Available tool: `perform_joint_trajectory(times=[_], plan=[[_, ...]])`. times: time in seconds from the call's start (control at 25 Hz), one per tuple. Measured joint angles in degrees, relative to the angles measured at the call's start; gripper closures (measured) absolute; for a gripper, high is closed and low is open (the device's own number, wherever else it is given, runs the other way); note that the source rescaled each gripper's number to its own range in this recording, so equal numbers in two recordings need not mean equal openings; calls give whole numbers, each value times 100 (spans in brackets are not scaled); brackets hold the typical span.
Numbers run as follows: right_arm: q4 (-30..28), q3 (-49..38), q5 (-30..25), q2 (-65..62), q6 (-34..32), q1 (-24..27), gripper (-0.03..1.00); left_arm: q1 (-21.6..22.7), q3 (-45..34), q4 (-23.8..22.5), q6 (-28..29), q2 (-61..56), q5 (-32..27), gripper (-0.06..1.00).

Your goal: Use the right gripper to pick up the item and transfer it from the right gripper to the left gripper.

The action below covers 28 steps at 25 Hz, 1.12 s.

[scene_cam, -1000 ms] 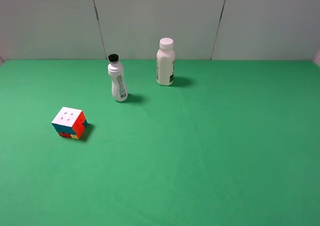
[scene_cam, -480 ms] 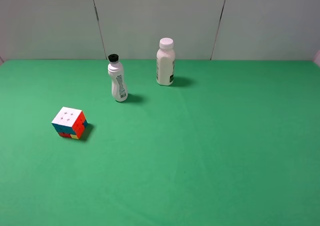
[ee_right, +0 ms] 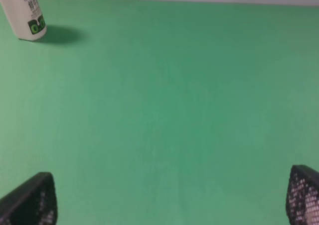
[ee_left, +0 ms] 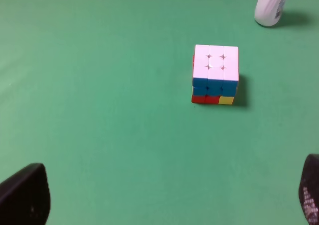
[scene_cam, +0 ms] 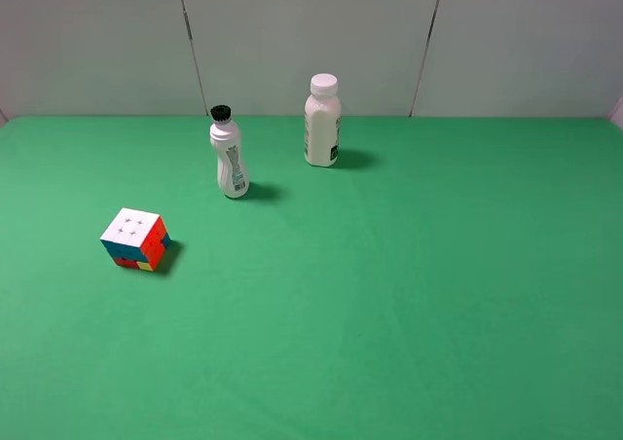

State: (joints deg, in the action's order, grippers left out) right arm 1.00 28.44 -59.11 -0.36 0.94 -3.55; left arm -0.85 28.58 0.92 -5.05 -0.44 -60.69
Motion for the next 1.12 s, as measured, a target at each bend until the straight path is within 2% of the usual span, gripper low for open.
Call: perform_joint_trajectory(times=[1.12], plan=[[0,0,0,0,0,0,-3,0,0,0,0,0,0,-6]])
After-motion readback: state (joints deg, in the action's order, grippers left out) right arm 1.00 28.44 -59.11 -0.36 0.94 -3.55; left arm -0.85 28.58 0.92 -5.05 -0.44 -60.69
